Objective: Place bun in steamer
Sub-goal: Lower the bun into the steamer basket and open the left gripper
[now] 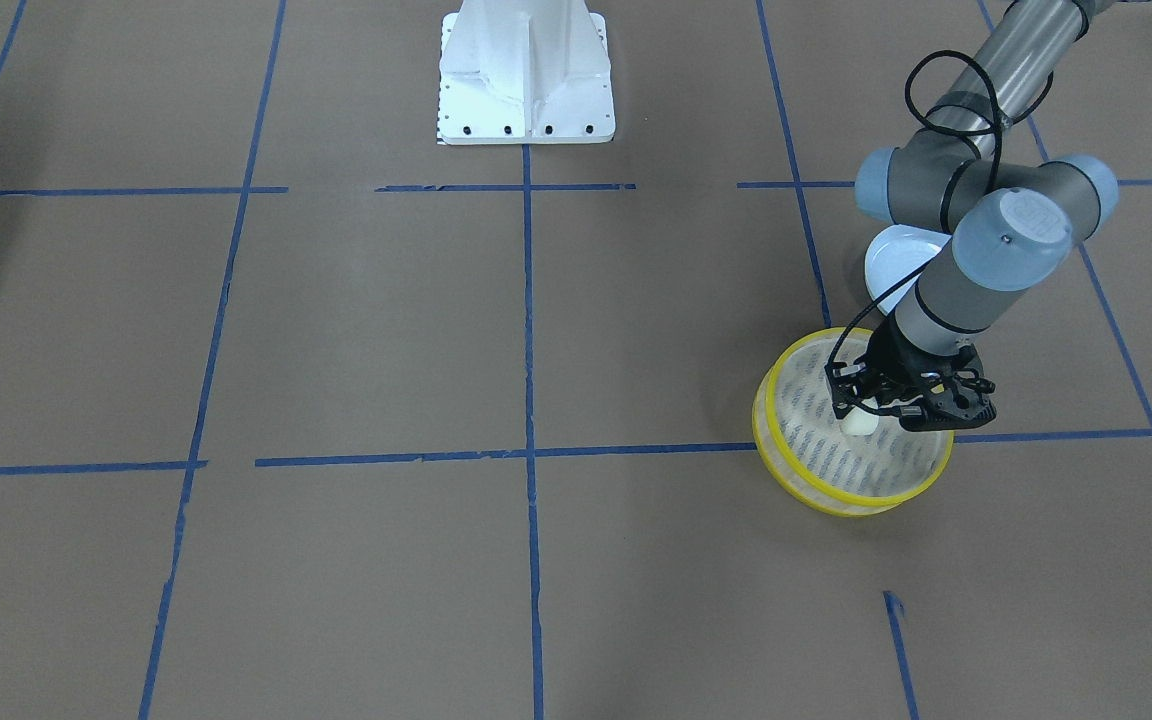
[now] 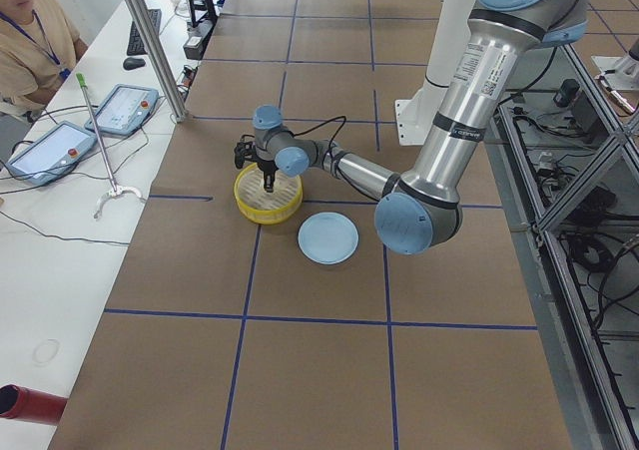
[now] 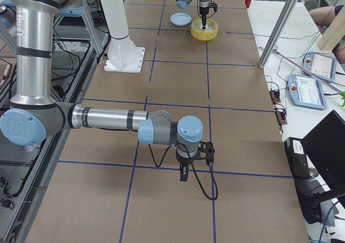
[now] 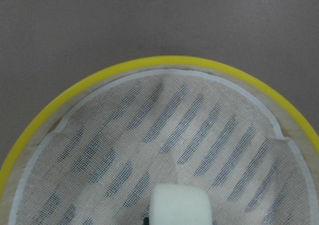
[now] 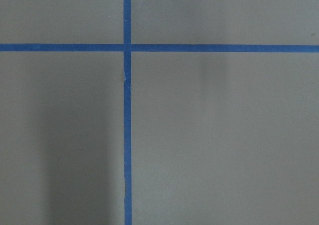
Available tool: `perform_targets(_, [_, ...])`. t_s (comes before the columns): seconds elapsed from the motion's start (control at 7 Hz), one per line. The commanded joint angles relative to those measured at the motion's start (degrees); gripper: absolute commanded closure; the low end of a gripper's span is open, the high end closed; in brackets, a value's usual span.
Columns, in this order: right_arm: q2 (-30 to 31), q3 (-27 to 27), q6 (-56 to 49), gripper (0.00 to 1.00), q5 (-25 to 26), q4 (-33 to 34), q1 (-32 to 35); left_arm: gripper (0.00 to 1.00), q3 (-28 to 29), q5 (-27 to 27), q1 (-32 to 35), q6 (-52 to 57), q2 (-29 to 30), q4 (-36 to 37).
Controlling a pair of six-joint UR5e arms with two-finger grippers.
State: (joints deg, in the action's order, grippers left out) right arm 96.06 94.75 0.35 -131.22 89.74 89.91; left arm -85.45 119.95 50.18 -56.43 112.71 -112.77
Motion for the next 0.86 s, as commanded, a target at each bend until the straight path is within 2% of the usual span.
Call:
perform_targets(0.0, [0.0, 0.0, 0.0, 0.0, 0.0, 0.0, 0.0, 0.61, 0.2, -0.1, -0.9, 0.0, 0.0, 0.0])
perform_targets(0.43, [0.0, 0.0, 0.0, 0.0, 0.0, 0.0, 0.0, 0.54, 0.3, -0.1, -1.0, 0.0, -0.2, 0.0])
perform_targets(0.57, [0.0, 0.0, 0.0, 0.0, 0.0, 0.0, 0.0, 0.47, 0.2, -0.1, -1.0, -0.1, -0.2, 0.0])
perform_targets(0.71, [0.0, 0.0, 0.0, 0.0, 0.0, 0.0, 0.0, 0.31, 0.0, -0.1, -1.0, 0.0, -0.3, 0.0])
